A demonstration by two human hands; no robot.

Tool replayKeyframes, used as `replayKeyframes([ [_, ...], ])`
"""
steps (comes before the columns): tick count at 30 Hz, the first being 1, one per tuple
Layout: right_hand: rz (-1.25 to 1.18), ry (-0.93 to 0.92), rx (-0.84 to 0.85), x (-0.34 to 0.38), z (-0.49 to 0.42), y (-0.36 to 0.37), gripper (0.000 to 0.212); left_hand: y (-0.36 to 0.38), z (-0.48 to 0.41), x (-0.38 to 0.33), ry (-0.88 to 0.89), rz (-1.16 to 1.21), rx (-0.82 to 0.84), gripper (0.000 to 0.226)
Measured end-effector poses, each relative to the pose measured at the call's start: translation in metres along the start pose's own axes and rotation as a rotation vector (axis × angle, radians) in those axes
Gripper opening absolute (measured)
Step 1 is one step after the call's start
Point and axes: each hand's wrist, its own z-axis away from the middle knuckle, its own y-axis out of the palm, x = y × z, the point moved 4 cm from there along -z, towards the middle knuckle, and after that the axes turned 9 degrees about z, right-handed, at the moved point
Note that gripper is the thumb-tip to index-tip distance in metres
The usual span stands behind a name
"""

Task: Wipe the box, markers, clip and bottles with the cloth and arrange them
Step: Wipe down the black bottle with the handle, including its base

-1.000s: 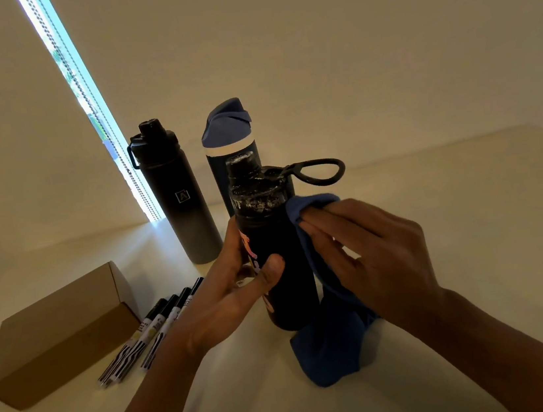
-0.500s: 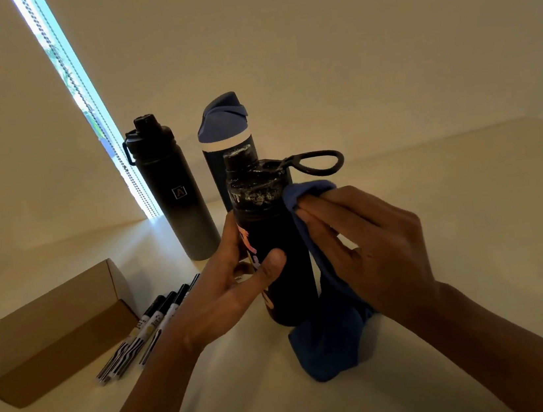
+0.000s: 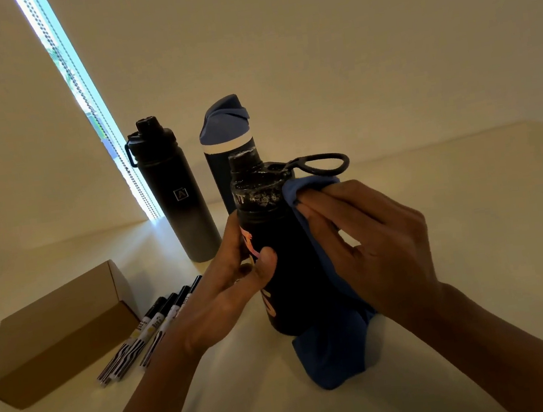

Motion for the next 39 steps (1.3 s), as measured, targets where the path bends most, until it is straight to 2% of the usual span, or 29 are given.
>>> replayKeyframes([
  [1,0.011,-0.018,-0.018,0.001,0.007,0.005,0.035,-0.001,0.0,0.001,0.001,0.005,-0.008,0.06],
  [3,-0.049,-0.104,0.024,0.001,0.013,0.011,0.029,-0.002,0.001,0.001,-0.002,0.009,-0.02,0.067],
  [4,-0.091,-0.089,0.042,0.0,0.012,0.009,0.029,-0.003,0.001,0.001,-0.003,0.012,-0.019,0.069],
  [6,-0.139,-0.001,-0.04,-0.002,0.009,0.007,0.046,-0.002,0.001,0.002,-0.014,0.017,-0.01,0.075],
  [7,-0.152,0.0,-0.053,0.002,0.005,0.011,0.047,-0.002,0.0,0.002,-0.019,0.014,-0.009,0.081],
  [9,-0.142,-0.043,0.003,0.008,-0.005,0.01,0.031,-0.002,0.0,0.003,-0.029,0.01,-0.01,0.09],
  [12,-0.141,-0.057,0.013,0.003,-0.007,0.001,0.03,-0.002,-0.001,0.003,-0.022,0.015,-0.018,0.088],
  [15,-0.036,-0.114,0.109,-0.003,0.008,0.004,0.023,-0.004,-0.001,0.002,-0.015,0.019,-0.039,0.091],
  [17,-0.036,-0.17,0.121,-0.006,0.016,0.005,0.024,-0.005,0.0,0.001,-0.017,0.028,-0.043,0.09],
  [20,-0.047,-0.14,0.073,-0.006,0.013,0.009,0.025,-0.005,0.0,0.0,-0.028,0.034,-0.037,0.09],
  [22,-0.102,-0.096,0.044,-0.006,0.011,0.011,0.033,-0.006,0.001,0.0,-0.038,0.056,-0.013,0.076],
  [23,-0.104,-0.082,0.049,-0.007,0.008,0.01,0.026,-0.004,0.001,-0.001,-0.042,0.074,0.0,0.069],
  [26,-0.056,-0.074,0.063,-0.006,-0.005,0.0,0.022,-0.003,0.002,-0.003,-0.042,0.106,-0.002,0.064],
  [28,-0.033,-0.068,0.046,-0.006,-0.01,-0.003,0.028,-0.001,0.0,-0.004,-0.021,0.125,-0.01,0.062],
  [30,-0.049,-0.056,0.069,-0.009,-0.003,0.001,0.032,-0.001,0.0,-0.003,-0.025,0.128,-0.028,0.073],
  [33,-0.109,-0.075,0.114,-0.01,0.016,0.014,0.02,-0.005,0.0,-0.001,-0.023,0.118,-0.061,0.089],
  [36,-0.209,-0.074,0.139,-0.008,0.015,0.012,0.039,-0.007,0.0,0.0,-0.025,0.095,-0.082,0.095],
  [39,-0.229,-0.004,0.166,-0.009,-0.003,-0.001,0.021,-0.005,-0.001,0.003,-0.04,0.106,-0.072,0.099],
])
